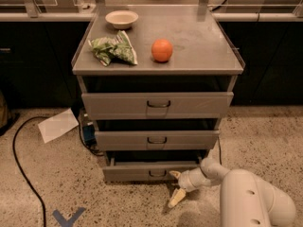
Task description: Close bottom drawer
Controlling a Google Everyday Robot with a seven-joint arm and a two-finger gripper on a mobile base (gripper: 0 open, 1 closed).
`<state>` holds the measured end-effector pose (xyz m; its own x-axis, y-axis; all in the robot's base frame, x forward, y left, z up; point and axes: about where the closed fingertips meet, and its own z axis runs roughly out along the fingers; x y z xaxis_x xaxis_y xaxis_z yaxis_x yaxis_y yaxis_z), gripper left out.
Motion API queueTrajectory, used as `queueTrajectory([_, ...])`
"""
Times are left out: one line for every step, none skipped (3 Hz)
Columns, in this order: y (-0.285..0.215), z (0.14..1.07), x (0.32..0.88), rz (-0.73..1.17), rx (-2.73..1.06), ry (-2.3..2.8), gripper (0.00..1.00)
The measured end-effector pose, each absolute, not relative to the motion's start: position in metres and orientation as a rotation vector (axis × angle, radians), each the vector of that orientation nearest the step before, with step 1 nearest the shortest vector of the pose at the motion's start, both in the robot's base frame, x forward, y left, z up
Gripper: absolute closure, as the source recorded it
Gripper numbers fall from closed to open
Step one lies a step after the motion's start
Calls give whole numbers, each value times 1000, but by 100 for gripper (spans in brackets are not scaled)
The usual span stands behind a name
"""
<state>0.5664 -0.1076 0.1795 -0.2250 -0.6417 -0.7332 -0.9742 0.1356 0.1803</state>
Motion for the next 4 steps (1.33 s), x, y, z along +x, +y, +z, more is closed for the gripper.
queueTrajectory([-109, 167, 580, 929, -1560, 1953, 0])
queueTrajectory([-118, 160, 601, 928, -1550, 1988, 0])
queueTrajectory([-129, 161, 629, 862, -1525, 1995, 0])
queueTrajectory([-129, 160, 628, 862, -1525, 1994, 0])
